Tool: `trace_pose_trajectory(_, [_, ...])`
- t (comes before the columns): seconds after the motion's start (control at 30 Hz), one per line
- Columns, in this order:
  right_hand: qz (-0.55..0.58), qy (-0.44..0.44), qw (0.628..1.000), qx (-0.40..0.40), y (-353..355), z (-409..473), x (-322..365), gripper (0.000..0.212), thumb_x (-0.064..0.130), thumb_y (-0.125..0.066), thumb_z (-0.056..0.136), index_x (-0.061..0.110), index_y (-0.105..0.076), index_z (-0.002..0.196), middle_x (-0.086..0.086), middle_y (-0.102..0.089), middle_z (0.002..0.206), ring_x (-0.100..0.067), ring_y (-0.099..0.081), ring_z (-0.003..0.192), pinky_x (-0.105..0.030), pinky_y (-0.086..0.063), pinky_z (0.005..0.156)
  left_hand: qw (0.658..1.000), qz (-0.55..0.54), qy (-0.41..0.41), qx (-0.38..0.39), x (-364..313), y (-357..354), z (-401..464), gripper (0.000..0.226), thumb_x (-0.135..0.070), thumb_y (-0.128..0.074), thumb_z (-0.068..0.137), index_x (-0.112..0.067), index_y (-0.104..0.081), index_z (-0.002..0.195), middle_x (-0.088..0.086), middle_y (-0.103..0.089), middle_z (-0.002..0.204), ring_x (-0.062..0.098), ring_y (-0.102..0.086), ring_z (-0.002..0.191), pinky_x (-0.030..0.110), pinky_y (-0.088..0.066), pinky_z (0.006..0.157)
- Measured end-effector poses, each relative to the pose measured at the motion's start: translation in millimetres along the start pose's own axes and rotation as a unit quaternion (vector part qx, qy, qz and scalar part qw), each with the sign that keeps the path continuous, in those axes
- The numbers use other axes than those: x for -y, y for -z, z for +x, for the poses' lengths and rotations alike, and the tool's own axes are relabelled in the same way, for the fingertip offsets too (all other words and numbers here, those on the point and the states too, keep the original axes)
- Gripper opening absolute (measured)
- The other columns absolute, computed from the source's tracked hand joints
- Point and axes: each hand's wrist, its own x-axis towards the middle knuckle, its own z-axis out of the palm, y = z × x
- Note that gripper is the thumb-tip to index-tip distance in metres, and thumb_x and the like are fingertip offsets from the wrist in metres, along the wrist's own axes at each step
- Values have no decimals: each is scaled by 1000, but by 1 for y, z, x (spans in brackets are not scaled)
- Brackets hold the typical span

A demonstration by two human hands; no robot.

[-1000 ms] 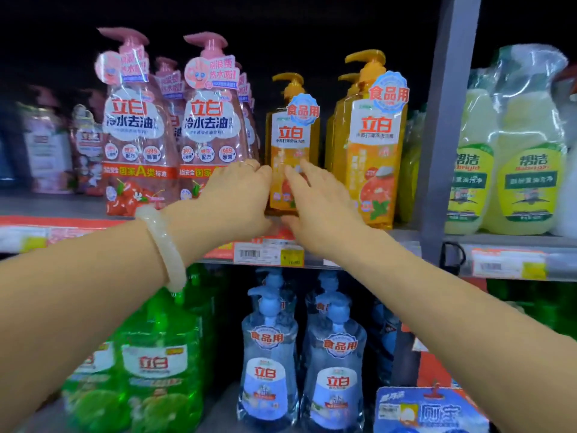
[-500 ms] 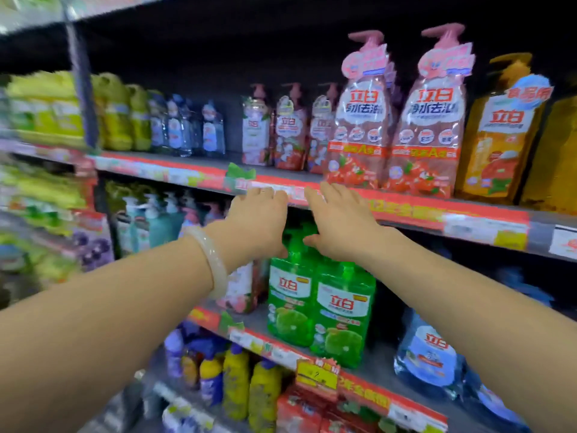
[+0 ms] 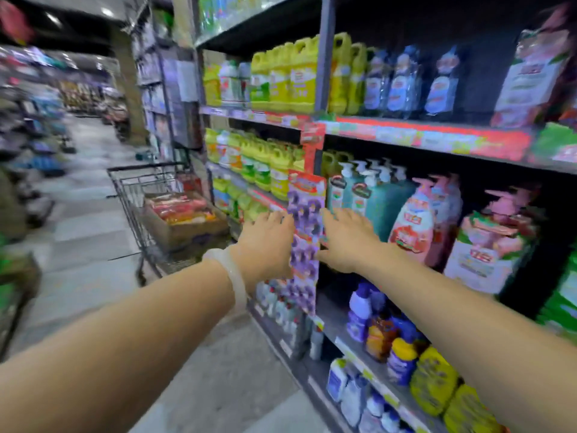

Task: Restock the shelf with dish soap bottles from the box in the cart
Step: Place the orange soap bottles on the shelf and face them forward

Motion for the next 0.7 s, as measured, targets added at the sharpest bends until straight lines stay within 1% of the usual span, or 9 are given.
trace_pose_trajectory(0.07, [8,36,999,3,-15,32,36,80,46,-57,87,11,-17,147,-14,-22,151,-34,-22,140,-46,-24,113,999,-5,35,19,41,-16,1,90,-53,-71,73,-11,-27,140,10,-38,140,29,-35,132,44,-36,103])
trace_pose_trajectory(0.17, [14,77,997,12,-39,80,83,76,46,-59,86,13,-23,143,-12,-29,146,-34,-27,136,-47,-28,110,996,-2,77,46,98,-42,11,92,-48,-72,74,-11,-24,144,10,-34,144,31,-32,134,44,-34,106])
trace_pose_trajectory(0.23, [15,99,995,19,-51,116,109,80,46,-61,85,14,-19,145,-12,-25,150,-34,-23,139,-46,-25,112,993,5,99,61,134,-58,24,91,-47,-73,74,-11,-25,143,10,-33,145,31,-31,134,45,-34,107])
trace_pose_trajectory(0.33, [19,133,990,39,-65,173,143,86,46,-60,87,15,-10,149,-12,-12,156,-34,-12,144,-47,-19,115,988,11,136,68,189,-79,52,89,-45,-75,72,-13,-28,141,9,-33,146,31,-30,135,45,-34,107])
trace_pose_trajectory(0.4, [19,145,988,50,-70,220,163,86,46,-60,87,16,-9,150,-11,-12,156,-33,-10,144,-46,-17,116,984,7,160,72,228,-92,79,88,-43,-75,72,-15,-28,141,8,-35,145,30,-32,133,44,-35,107])
trace_pose_trajectory(0.43, [17,148,987,57,-70,230,168,86,45,-59,88,16,-9,150,-11,-12,156,-33,-10,145,-46,-17,116,983,2,166,75,237,-96,84,88,-43,-75,72,-16,-28,142,7,-36,144,29,-33,132,44,-35,107])
trace_pose_trajectory(0.57, [18,174,983,54,-83,313,202,85,45,-59,87,18,-10,150,-10,-15,156,-33,-15,143,-45,-19,115,978,-6,193,80,301,-124,127,89,-46,-76,70,-19,-29,141,7,-39,141,28,-36,130,44,-37,107])
trace_pose_trajectory(0.7, [11,197,978,73,-111,384,248,80,45,-61,85,17,-18,147,-11,-20,154,-33,-19,141,-46,-21,115,972,-13,209,109,364,-165,163,80,-47,-76,69,-18,-36,133,7,-42,136,28,-40,125,42,-40,104])
